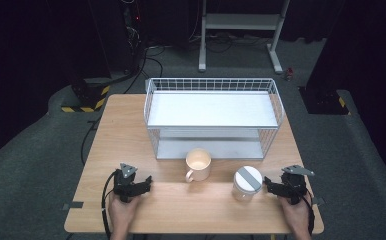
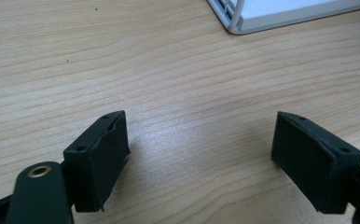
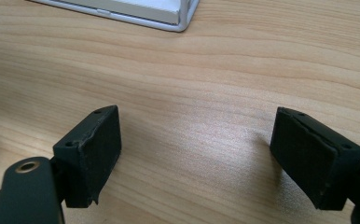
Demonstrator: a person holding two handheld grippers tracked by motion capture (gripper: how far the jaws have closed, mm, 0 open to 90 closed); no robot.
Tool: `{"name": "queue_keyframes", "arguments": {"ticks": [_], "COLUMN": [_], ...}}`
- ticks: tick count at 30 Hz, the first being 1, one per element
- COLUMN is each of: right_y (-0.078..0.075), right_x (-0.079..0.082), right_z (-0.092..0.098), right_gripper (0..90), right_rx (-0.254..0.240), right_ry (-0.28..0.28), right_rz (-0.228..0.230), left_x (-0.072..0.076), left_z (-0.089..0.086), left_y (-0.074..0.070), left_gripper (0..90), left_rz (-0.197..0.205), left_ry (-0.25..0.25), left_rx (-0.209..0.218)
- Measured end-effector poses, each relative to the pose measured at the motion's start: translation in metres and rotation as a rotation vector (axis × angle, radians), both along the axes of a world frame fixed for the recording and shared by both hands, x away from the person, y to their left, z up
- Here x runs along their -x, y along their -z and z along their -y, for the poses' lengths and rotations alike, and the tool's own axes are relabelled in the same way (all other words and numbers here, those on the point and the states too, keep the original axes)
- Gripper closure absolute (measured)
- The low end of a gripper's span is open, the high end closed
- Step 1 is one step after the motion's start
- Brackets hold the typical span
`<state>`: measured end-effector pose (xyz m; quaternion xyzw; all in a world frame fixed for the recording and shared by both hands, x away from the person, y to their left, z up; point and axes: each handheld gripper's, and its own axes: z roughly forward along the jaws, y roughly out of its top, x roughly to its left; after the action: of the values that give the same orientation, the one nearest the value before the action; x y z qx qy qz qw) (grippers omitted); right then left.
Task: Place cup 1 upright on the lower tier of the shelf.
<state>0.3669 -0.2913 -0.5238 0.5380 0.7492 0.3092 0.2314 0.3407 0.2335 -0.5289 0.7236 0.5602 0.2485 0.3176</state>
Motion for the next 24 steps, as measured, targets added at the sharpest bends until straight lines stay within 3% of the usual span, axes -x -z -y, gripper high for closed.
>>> {"name": "queue_keyframes", "arguments": {"ticks": [24], "right_y": [0.0000], "right_x": [0.0003], "right_z": [0.0006], "right_gripper": [14.0], "right_rx": [-0.001], "right_ry": [-0.019], "right_rz": [-0.006], "left_x": [-0.0001], "left_z": [-0.0001], "left_y": [0.0000], "left_gripper": [18.9], "left_rz": [0.000], "left_ry": [0.000], "left_rx": [0.001]}}
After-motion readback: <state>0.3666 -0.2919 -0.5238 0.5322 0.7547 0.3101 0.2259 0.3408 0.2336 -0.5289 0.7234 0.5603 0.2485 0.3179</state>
